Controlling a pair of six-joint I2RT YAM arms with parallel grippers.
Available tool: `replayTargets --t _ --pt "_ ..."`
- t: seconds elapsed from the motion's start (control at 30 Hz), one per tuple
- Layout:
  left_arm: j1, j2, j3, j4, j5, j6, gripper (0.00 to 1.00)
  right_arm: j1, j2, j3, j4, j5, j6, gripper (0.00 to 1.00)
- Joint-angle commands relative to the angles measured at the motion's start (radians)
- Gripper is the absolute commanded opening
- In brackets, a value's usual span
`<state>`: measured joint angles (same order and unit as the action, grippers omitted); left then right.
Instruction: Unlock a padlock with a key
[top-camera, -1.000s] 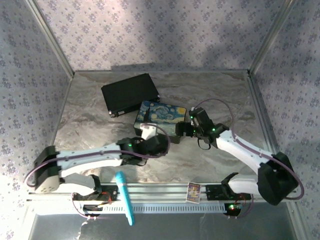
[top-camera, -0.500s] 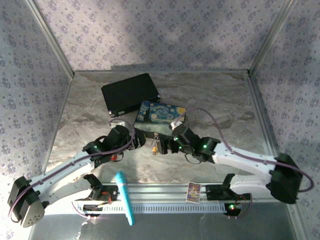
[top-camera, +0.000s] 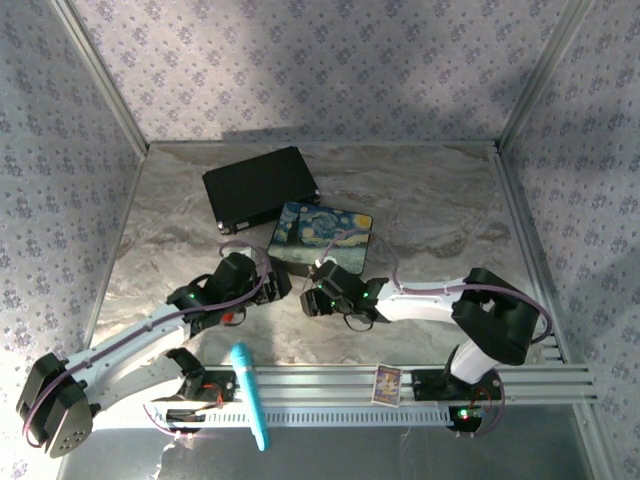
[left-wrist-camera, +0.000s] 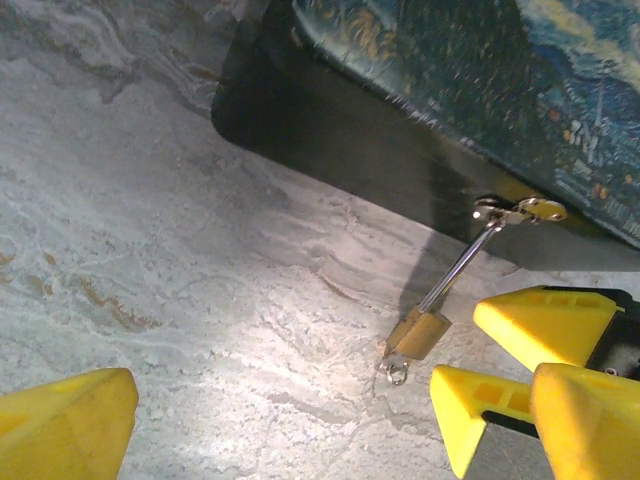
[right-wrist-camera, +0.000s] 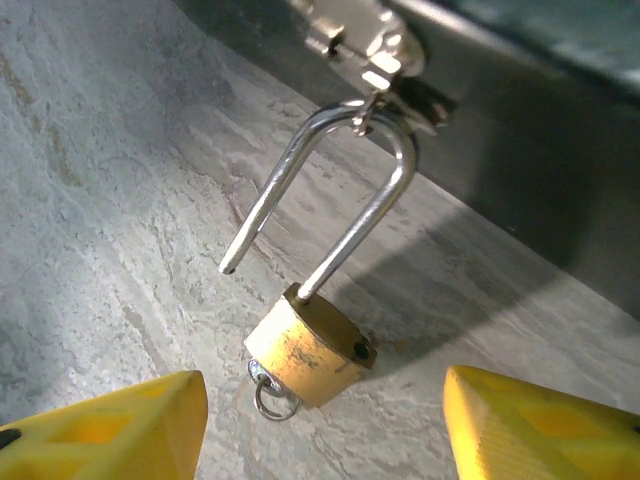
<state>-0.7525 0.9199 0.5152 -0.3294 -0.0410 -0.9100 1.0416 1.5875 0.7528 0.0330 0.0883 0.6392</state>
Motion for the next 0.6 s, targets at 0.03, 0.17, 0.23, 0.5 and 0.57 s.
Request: replayTargets --t 0.03,0.17,0.23,0.5,0.57 --pt "0.004 -0.019 -0.015 0.042 0.010 -0.018 1.00 0.009 0.047 0.031 0.044 0.034 -0.003 0.65" --pt "0.004 -0.018 -0.020 0.050 0.006 -0.023 1.00 0.007 0.083 0.043 0.063 0.031 -0.003 0.62" --pt "0.004 -0.015 -0.020 0.053 0.003 -0.023 1.00 0.008 0.097 0.049 0.062 0.040 -0.003 0.58" --pt "0.001 0.012 -0.021 0.068 0.004 -0.027 1.00 0.006 0.120 0.027 0.091 0.030 -0.003 0.38" --pt "0.000 0.015 -0.020 0.069 0.003 -0.026 1.00 0.003 0.113 0.010 0.106 0.026 0.007 0.35"
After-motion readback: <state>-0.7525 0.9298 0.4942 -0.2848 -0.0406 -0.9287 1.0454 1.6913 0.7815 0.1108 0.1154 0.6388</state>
